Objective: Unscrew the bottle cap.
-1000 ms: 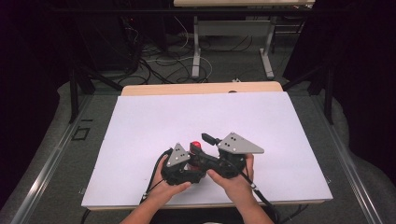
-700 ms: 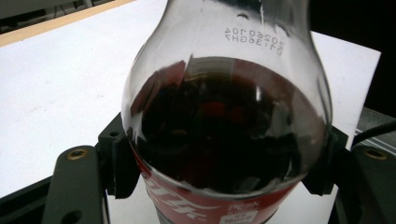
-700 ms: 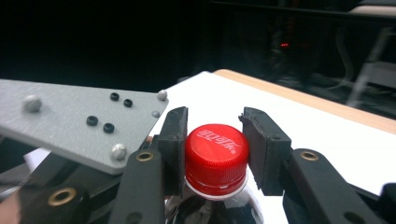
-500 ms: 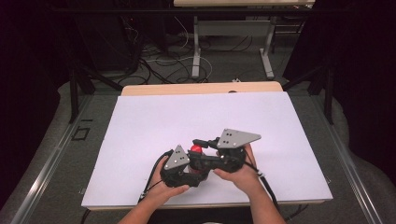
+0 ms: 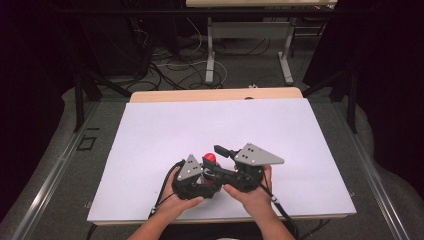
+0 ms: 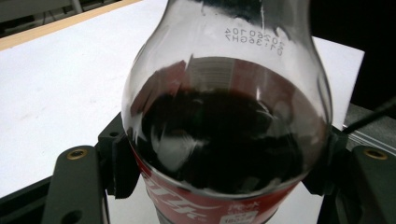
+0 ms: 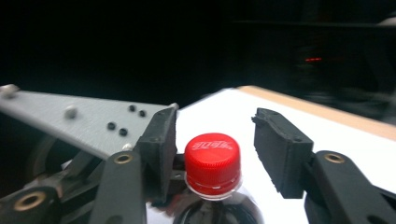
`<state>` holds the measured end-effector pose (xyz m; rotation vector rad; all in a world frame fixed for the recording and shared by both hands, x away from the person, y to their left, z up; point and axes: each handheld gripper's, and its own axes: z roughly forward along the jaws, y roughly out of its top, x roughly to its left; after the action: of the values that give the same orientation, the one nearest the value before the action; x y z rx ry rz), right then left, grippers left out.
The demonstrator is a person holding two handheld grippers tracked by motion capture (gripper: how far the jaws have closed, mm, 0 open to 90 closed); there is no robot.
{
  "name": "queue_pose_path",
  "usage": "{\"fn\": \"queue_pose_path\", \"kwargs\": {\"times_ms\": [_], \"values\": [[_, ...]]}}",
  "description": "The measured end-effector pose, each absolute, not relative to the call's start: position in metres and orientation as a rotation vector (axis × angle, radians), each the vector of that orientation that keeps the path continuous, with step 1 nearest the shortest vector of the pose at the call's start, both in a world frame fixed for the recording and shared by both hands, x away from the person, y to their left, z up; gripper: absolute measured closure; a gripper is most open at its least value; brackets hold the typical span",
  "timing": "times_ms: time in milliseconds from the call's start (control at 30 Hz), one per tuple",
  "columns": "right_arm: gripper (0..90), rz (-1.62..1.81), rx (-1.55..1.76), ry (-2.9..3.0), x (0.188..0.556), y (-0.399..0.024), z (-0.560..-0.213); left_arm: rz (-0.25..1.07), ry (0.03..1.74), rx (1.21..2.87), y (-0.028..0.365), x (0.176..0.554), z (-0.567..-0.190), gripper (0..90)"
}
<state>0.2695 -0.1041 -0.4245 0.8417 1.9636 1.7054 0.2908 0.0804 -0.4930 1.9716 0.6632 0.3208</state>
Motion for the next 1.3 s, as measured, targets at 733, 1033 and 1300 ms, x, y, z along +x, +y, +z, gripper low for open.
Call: {"fn": "queue_pose_path", "kwargs": {"times_ms": [733, 1033, 1300], "values": [[61.0, 1.908, 0.207, 2.413, 0.319, -0.127, -0.425, 0.256, 0.522, 1.992, 0.077, 0.284, -0.491, 29.7], [46.1, 1.81, 0.585, 2.158, 0.29, -0.116, -0.421, 0.31, 0.607, 1.98, 0.078, 0.287, -0.493, 29.7], [50.8, 1.533, 0.829, 1.913, 0.258, -0.092, -0.421, 0.327, 0.645, 1.981, 0.077, 0.288, -0.493, 29.7]]}}
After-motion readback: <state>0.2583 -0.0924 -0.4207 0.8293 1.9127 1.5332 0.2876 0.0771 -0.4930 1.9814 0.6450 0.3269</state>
